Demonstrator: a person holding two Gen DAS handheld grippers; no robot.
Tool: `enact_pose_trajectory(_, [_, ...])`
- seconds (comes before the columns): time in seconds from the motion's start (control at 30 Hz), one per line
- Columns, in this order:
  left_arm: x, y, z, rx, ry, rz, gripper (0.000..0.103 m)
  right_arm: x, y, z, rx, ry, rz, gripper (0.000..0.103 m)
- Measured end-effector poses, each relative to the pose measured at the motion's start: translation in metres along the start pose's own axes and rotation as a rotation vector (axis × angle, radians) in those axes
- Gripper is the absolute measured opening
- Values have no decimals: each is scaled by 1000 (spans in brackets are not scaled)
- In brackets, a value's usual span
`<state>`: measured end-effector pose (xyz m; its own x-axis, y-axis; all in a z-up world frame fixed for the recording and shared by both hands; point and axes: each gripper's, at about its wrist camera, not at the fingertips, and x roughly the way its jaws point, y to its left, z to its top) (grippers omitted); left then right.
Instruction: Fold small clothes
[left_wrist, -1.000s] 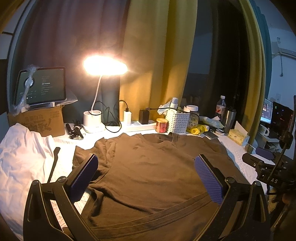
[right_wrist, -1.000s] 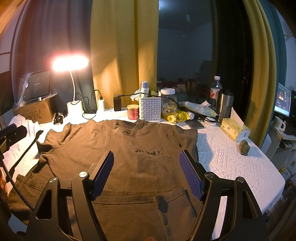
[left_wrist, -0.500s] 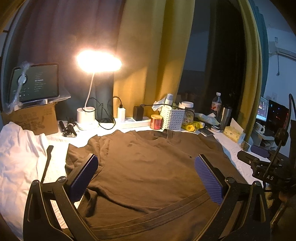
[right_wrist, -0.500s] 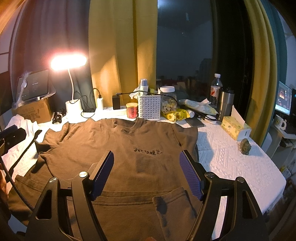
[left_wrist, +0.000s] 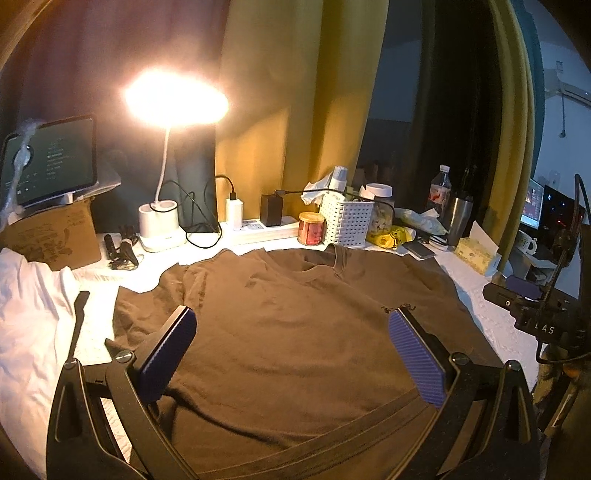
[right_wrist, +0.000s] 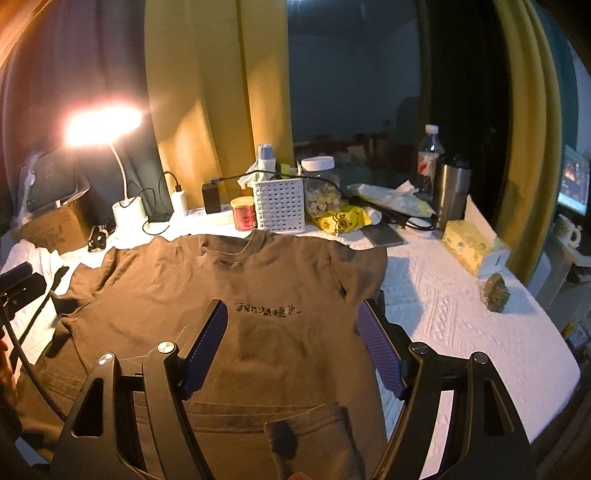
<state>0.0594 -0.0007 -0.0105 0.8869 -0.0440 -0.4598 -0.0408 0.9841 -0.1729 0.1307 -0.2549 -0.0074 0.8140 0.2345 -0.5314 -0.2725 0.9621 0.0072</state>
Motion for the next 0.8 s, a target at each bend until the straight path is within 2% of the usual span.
enact_pose_trajectory(0.57, [62,-11,28,5,77,31,102,68,-70,33,37,80,0,76])
enact_pose_trajectory(0.67, [77,-13,31,12,96,38,102,82,-84,36,49,91,-8,71])
enact_pose_trajectory(0.8, [95,-14,34,23,122,45,102,107,-106,38,80,116,10,70])
